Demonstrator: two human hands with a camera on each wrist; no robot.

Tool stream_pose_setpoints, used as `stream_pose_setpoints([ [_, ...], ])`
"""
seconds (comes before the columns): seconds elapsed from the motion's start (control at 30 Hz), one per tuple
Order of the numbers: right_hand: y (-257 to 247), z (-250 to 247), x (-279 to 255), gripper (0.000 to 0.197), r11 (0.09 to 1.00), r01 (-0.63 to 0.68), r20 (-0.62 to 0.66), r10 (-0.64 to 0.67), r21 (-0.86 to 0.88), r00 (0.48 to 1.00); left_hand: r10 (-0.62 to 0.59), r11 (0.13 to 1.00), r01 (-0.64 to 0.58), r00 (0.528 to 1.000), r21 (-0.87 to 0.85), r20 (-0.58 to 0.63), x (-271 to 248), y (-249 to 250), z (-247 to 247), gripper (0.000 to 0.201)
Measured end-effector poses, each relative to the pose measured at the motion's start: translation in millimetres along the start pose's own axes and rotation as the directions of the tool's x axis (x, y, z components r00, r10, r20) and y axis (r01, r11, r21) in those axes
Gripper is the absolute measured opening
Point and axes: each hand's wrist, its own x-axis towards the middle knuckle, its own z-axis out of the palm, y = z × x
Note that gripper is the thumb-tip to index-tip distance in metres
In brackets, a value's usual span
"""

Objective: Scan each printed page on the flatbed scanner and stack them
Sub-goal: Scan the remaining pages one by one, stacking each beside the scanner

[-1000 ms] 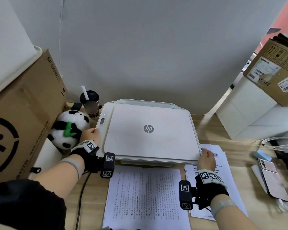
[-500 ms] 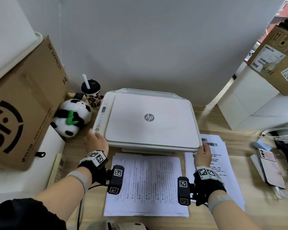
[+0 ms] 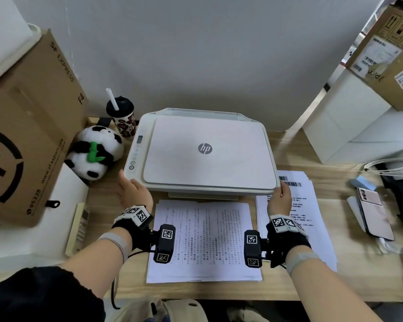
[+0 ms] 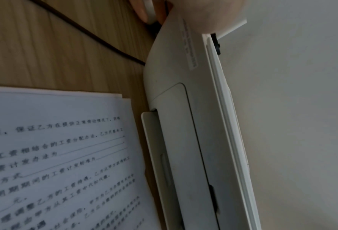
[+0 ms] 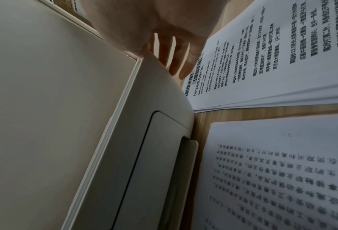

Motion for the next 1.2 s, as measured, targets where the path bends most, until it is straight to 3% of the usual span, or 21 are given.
stream_pose_setpoints([
  [1.2, -3.7, -0.8, -1.3, 0.037, 0.999, 0.022, 0.000, -0.022, -0.029, 1.000, 0.014, 1.000, -0.014, 1.000, -0.014, 0.006, 2.4, -6.5, 1.9, 0.048],
])
